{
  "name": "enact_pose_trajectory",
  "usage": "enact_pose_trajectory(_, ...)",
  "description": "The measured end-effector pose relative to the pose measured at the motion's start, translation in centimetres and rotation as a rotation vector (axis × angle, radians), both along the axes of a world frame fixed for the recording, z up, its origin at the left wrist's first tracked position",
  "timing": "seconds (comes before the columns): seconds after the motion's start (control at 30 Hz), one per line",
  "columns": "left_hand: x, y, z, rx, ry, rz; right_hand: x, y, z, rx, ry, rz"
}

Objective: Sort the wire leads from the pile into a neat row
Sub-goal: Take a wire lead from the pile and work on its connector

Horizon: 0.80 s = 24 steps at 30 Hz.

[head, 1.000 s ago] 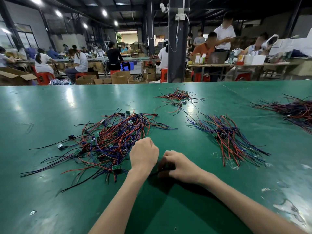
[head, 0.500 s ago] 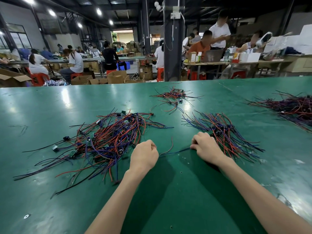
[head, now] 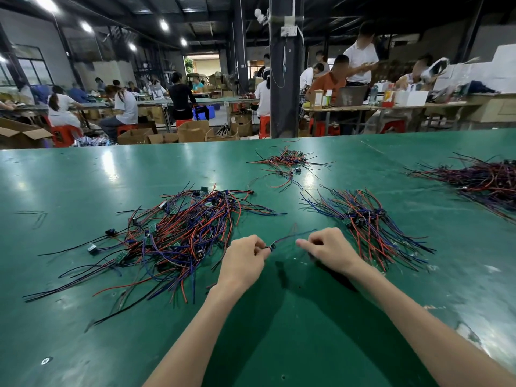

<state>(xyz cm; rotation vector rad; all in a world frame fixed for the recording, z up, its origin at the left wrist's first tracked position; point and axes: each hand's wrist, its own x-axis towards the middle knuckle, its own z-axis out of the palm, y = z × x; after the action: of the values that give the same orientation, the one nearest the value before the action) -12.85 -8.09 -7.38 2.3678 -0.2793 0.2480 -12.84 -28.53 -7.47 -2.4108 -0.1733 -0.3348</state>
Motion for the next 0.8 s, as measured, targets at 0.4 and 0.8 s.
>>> enact_pose_trajectory(0.4,-0.6,-1.3,1.2,-0.646,0.397,-0.173,-0.3,2.1,0.7,0.885,0.306,0.144)
enact_pose_trajectory(0.8,-1.0,-1.5,1.2,-0.822,0.555,-0.221,-0.6,2.1,0.6,1.097,0.439,0.103)
